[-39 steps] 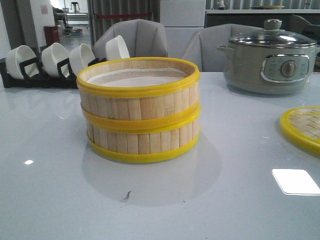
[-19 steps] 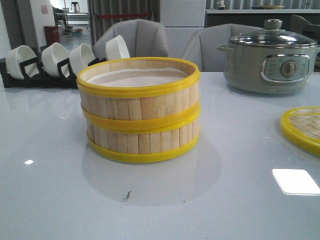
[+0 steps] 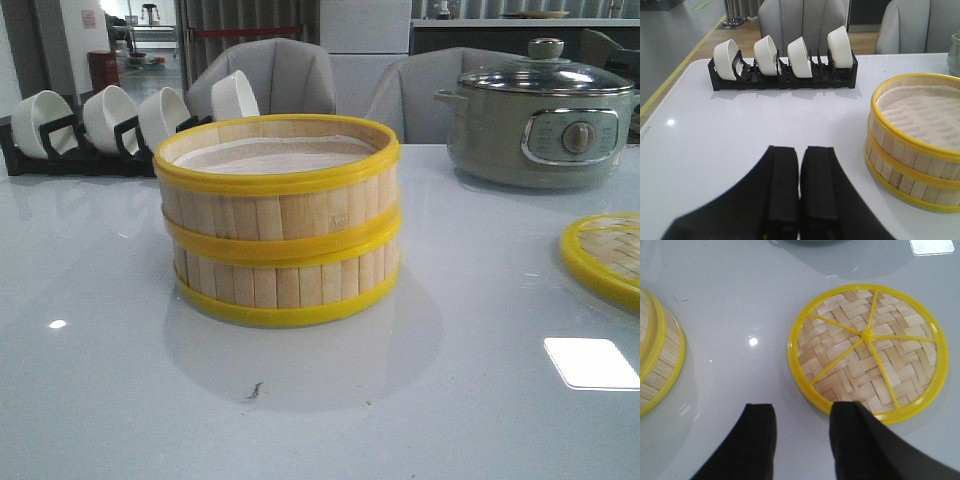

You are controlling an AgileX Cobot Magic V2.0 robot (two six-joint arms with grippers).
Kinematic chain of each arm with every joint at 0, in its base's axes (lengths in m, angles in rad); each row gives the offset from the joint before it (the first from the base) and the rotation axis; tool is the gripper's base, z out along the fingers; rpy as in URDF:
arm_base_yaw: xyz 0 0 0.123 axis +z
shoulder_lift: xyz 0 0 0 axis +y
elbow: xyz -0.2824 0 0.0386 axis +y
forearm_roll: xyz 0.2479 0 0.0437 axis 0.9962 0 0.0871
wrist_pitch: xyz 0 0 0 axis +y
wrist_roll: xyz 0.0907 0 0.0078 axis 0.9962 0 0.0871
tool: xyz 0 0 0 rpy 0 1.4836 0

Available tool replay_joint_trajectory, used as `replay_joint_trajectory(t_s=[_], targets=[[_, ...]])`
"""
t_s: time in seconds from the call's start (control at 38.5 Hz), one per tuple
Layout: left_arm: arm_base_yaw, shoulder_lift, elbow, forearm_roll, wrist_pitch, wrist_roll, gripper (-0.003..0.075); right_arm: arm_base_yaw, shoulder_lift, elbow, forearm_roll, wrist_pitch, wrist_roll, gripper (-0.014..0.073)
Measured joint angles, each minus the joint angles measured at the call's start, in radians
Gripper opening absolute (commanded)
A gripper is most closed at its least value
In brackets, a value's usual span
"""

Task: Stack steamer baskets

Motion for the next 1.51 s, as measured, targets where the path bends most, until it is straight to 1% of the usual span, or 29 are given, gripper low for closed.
replay_joint_trajectory(t_s=[0.21, 0.39, 0.55, 0.75, 0.83, 1.01, 1.25, 1.51], targets=[[0.000, 0.000, 0.000, 0.000, 0.000, 0.000, 0.0094, -0.006, 0.076, 0.000, 0.000, -0.002, 0.000, 0.0380], [0.000, 0.000, 0.000, 0.000, 0.000, 0.000, 0.0094, -0.075, 0.249, -0.044, 0.000, -0.028, 0.000, 0.0380], [0.002, 0.000, 0.000, 0.000, 0.000, 0.000, 0.0094, -0.152, 0.430, -0.138, 0.000, -0.041, -0.001, 0.0380], [0.004, 0.000, 0.000, 0.000, 0.000, 0.000, 0.0094, -0.161, 0.632, -0.309, 0.000, -0.042, -0.003, 0.0379], [0.004, 0.000, 0.000, 0.000, 0.000, 0.000, 0.0094, -0.161, 0.690, -0.366, 0.000, -0.022, -0.003, 0.0379], [0.004, 0.000, 0.000, 0.000, 0.000, -0.002, 0.0094, -0.161, 0.768, -0.439, -0.006, 0.018, -0.003, 0.0379], [0.004, 0.000, 0.000, 0.000, 0.000, -0.001, 0.0094, -0.161, 0.812, -0.441, -0.039, 0.031, -0.003, 0.0379], [0.004, 0.000, 0.000, 0.000, 0.000, -0.001, 0.0094, -0.161, 0.855, -0.458, -0.041, 0.031, -0.005, 0.0379]])
